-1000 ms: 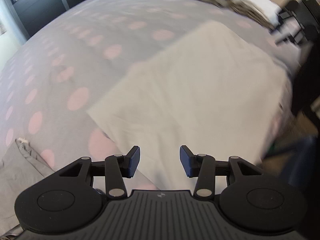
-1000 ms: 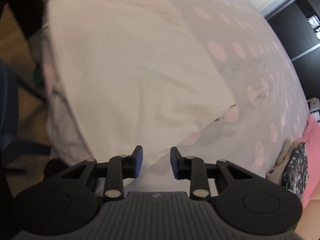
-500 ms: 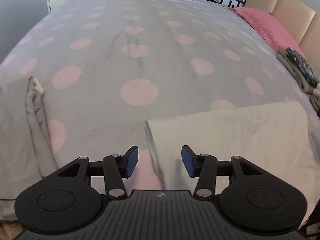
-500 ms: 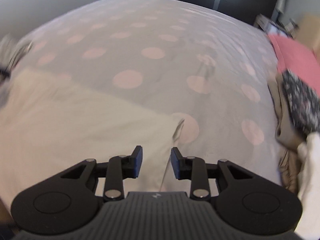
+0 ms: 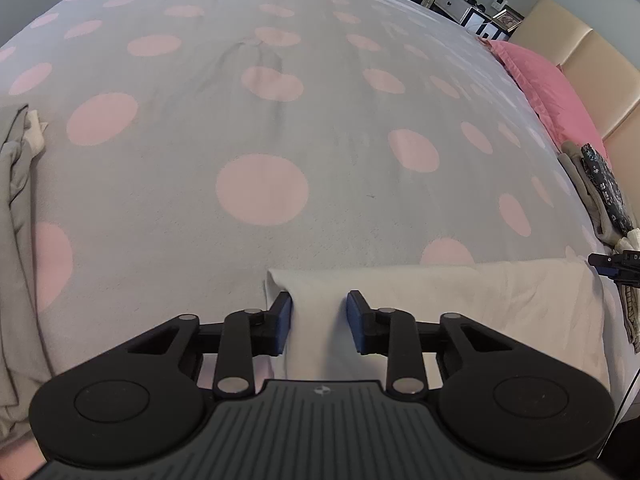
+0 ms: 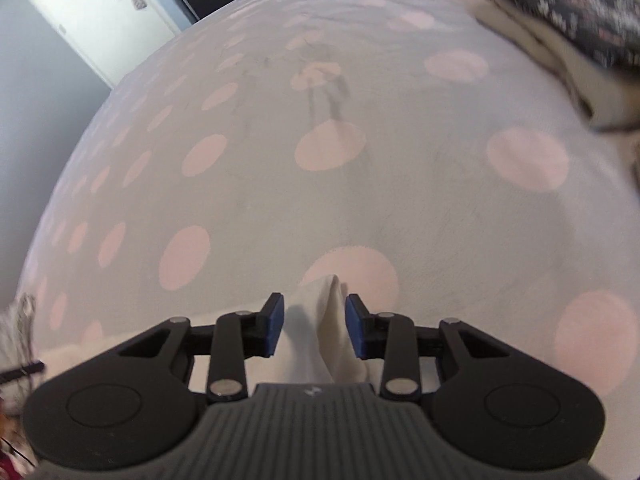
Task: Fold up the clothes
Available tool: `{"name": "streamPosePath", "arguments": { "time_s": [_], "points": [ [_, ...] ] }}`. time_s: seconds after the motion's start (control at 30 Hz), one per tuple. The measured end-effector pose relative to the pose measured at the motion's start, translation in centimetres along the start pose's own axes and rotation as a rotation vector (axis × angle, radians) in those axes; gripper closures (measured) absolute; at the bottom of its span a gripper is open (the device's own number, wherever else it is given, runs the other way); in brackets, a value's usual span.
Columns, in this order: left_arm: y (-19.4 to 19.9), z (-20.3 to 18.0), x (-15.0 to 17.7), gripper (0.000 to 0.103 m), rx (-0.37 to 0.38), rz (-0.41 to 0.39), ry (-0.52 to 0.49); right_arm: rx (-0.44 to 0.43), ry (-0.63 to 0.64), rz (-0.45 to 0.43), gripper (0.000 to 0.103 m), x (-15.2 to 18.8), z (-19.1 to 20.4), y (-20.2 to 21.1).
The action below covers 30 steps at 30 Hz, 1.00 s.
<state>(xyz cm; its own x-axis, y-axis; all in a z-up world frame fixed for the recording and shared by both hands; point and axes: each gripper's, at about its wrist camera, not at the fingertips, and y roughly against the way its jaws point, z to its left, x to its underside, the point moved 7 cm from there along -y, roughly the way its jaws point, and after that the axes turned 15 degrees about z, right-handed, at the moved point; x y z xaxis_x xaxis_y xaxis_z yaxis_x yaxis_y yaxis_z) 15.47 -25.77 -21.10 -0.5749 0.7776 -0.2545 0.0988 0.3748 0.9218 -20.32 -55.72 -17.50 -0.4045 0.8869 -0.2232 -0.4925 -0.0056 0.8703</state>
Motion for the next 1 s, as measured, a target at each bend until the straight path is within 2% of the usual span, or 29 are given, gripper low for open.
{"name": "streamPosePath", "arguments": {
  "time_s": [0.03,0.07,0.1,0.27,0.37,0.47,0.57,0.6,0.63,0.67,0.7,0.73,0.8,0.87,1.0],
  "points": [
    [-0.2,-0.1,-0.1,0.092,-0.017,-0.004,-0.004,-0.01,-0.006,0.008,0.086,-0.2,0.0,-0.4],
    [-0.5,-0.3,-0.3,0.097,-0.033,-0.007,-0.009,-0.014,-0.009,0.014,0.096,-0.3,0.1,-0.8],
    [-0.7,-0.4,-0.4,0.099,-0.05,-0.011,-0.013,0.001,-0.004,0.007,0.1,-0.5,0.1,-1.0],
    [-1.9,-0.8,-0.9,0.101,-0.147,0.002,-0.021,0.116,0.04,-0.055,0.101,-1.1,0.3,-1.8],
    [-2.7,-0.5,-0.9,0.101,-0.164,0.033,-0.012,0.171,0.065,-0.045,0.101,-1.4,0.3,-2.9],
    [-2.6,-0.5,-0.7,0.101,-0.17,0.027,-0.036,0.176,0.061,-0.034,0.101,-1.4,-0.1,-3.3],
    [-1.9,0.0,-0.4,0.098,-0.154,0.01,-0.028,0.176,0.05,-0.032,0.1,-1.4,-0.6,-3.0],
    [-1.5,0.1,-0.4,0.096,-0.16,0.005,-0.025,0.191,0.05,-0.041,0.093,-1.4,-0.8,-2.6],
    [-1.1,0.1,-0.3,0.089,-0.166,0.001,-0.022,0.209,0.05,-0.052,0.08,-1.3,-0.9,-2.1],
    [-0.5,0.2,-0.1,0.083,-0.199,-0.014,-0.025,0.234,0.047,-0.065,0.074,-1.2,-1.2,-1.6],
    [0.2,0.3,0.1,0.072,-0.233,-0.029,-0.027,0.262,0.043,-0.078,0.071,-1.1,-1.5,-1.1],
    [0.8,0.4,0.3,0.069,-0.267,-0.044,-0.03,0.281,0.036,-0.09,0.071,-1.0,-1.8,-0.4],
    [2.2,0.4,0.6,0.069,-0.295,-0.081,-0.024,0.258,0.047,-0.117,0.071,-0.7,-1.6,0.7],
    [3.2,-0.8,1.0,0.069,-0.256,-0.101,-0.043,0.213,0.076,-0.136,0.071,-0.2,-0.9,1.7],
    [4.0,-5.6,2.4,0.07,-0.207,-0.134,-0.172,0.092,0.182,-0.097,0.071,2.0,2.4,1.8]
  ]
}}
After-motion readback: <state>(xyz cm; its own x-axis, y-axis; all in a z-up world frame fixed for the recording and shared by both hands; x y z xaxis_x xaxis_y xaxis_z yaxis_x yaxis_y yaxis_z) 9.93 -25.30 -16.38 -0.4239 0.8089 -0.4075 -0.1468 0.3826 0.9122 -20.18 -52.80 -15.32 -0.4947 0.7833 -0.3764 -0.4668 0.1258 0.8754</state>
